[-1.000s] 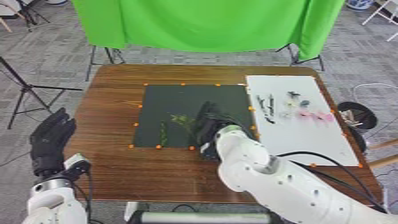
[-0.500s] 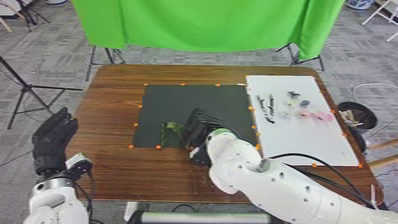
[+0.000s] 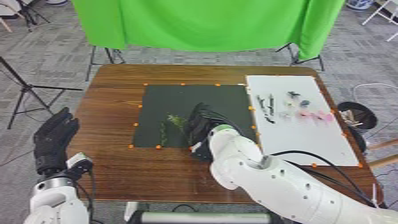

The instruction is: Arrange flowers

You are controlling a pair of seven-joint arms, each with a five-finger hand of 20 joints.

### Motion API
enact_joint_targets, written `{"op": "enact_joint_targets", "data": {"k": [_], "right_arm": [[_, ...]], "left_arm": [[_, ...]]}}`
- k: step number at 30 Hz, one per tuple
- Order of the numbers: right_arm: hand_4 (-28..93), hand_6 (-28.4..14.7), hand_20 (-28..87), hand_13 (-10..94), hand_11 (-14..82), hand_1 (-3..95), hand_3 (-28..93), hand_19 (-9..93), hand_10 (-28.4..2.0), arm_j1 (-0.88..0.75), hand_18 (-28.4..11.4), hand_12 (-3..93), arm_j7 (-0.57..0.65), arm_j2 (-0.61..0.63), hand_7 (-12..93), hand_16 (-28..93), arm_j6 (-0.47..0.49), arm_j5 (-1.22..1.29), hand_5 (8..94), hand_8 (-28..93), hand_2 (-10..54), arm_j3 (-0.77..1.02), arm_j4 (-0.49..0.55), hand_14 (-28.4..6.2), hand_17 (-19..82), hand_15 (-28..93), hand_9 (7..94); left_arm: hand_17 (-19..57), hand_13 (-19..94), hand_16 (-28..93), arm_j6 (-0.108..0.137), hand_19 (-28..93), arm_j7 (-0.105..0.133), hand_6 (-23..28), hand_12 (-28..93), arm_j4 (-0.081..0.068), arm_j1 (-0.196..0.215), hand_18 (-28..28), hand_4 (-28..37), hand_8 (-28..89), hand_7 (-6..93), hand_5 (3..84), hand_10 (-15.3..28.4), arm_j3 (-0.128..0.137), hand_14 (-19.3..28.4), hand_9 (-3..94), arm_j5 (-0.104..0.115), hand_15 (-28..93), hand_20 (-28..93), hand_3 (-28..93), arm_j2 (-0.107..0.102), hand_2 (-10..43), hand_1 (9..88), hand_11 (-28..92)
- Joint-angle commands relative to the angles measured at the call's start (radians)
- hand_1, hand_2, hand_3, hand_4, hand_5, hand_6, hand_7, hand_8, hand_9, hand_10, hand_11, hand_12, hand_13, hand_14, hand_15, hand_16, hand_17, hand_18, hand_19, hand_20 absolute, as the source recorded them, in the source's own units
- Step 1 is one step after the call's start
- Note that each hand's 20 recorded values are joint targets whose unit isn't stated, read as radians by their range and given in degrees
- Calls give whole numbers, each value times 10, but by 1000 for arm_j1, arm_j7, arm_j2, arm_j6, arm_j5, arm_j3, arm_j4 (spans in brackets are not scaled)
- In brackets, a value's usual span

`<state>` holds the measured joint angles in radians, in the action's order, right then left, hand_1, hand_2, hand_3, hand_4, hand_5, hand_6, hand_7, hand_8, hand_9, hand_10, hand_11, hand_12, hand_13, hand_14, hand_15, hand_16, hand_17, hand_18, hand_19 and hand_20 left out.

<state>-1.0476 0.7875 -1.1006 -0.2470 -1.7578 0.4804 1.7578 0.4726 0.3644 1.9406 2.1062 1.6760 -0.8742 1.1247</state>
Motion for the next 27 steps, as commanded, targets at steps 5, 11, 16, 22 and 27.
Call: {"op": "enact_joint_targets", "data": {"k": [5, 11, 16, 22, 27], "right_arm": [[-89, -63, 136, 937, 201, 551, 587, 830, -117, 0, -41, 171, -3, 13, 207, 130, 19, -14, 792, 111, -95, 12, 8, -29, 766, 479, 937], [-78, -59, 126, 937, 188, 536, 583, 832, -118, -3, -39, 184, -8, 16, 199, 134, 31, -4, 781, 105, -95, 16, 11, -32, 764, 474, 936], [-65, -59, 115, 937, 194, 513, 578, 834, -125, -5, -37, 176, -9, 18, 187, 137, 39, -5, 772, 93, -95, 22, 12, -34, 763, 466, 932], [-68, -57, 100, 937, 200, 478, 601, 840, -129, -6, -37, 166, -5, 19, 171, 140, 42, -3, 757, 76, -95, 30, 13, -34, 762, 461, 929], [-71, -59, 88, 937, 201, 465, 612, 845, -131, -10, -37, 164, -13, 21, 170, 141, 44, 2, 758, 69, -95, 30, 17, -35, 762, 463, 930]], "left_arm": [[218, 362, -30, -7, 93, -10, 38, 87, 2, 5, 115, -181, -92, 179, 444, 123, 3, 136, 368, -1, 189, 272, 707, 3, -15, 385, 224], [216, 362, -29, -3, 97, -8, 38, 88, 6, 8, 116, -180, -93, 179, 443, 123, -2, 138, 369, -3, 191, 270, 707, 1, -16, 385, 224], [214, 362, -29, -5, 99, -14, 38, 88, 4, 5, 116, -180, -93, 179, 443, 122, -1, 137, 369, -6, 191, 268, 706, 1, -16, 385, 224], [213, 362, -30, -23, 100, -19, 37, 88, -5, 3, 116, -179, -92, 178, 443, 123, 16, 137, 369, -9, 191, 266, 707, 5, -18, 385, 224], [213, 362, -30, -32, 100, -25, 36, 88, -7, 2, 116, -178, -92, 180, 442, 123, 24, 138, 369, -9, 191, 264, 706, 7, -19, 386, 224]]}}
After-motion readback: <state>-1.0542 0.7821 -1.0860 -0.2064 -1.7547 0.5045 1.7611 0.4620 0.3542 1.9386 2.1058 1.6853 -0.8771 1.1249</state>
